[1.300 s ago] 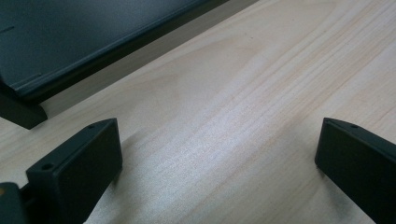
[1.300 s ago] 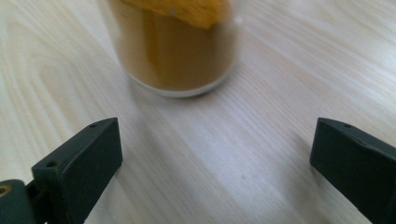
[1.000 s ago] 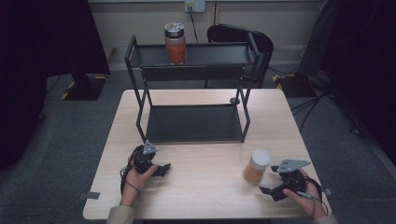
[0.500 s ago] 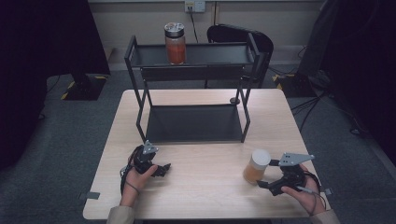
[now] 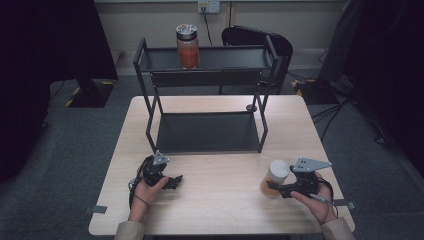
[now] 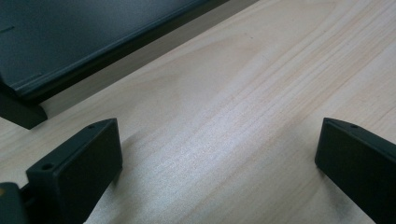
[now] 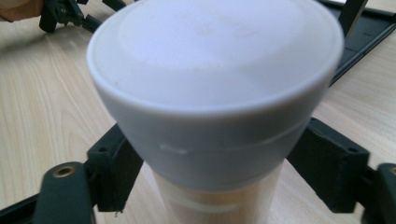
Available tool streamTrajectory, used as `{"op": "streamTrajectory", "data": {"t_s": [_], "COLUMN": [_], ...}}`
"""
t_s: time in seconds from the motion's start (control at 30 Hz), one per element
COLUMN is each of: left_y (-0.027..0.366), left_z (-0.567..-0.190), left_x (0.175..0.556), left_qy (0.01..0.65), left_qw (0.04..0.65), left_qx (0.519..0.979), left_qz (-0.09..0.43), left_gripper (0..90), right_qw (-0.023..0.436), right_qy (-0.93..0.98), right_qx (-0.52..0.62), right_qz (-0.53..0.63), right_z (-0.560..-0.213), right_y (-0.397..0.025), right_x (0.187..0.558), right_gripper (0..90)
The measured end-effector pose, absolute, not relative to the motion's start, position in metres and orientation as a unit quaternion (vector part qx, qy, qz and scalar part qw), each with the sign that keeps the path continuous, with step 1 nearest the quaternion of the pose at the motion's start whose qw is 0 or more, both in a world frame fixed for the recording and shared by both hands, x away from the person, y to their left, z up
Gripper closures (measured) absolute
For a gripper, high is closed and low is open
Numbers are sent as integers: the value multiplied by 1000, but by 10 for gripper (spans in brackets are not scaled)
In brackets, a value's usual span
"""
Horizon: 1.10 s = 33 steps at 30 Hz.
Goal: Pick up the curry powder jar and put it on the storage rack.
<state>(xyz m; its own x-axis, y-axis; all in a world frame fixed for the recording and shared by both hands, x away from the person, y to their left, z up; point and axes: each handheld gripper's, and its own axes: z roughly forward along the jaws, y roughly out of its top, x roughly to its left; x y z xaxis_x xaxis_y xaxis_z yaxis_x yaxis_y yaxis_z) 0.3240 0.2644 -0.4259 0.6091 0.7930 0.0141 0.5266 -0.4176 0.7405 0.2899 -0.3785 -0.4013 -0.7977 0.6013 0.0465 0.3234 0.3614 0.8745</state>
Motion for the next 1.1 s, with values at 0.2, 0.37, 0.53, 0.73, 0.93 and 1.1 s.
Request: {"op": "streamTrajectory", "data": {"t_s": [0.2,0.37,0.53,0.73,0.93,1.1], "left_y": [264,264,264,264,264,264], "left_z": [-426,-426,-426,-426,-426,-426], "left_x": [324,324,324,324,324,324], "left_qy": [402,402,402,402,401,402], "left_qw": [360,360,360,360,360,360], "left_qx": [822,821,821,822,822,821], "left_qz": [185,185,185,185,185,185], "left_gripper": [0,0,0,0,0,0], "right_qw": [151,163,166,152,143,139], "right_qy": [807,812,815,823,822,829], "right_qx": [278,273,279,275,276,266], "right_qz": [498,489,480,473,477,471], "right_z": [-404,-401,-394,-380,-373,-363], "right_y": [-378,-375,-369,-360,-349,-333], "right_x": [287,284,285,297,307,318], "right_gripper": [321,336,339,340,340,340]}}
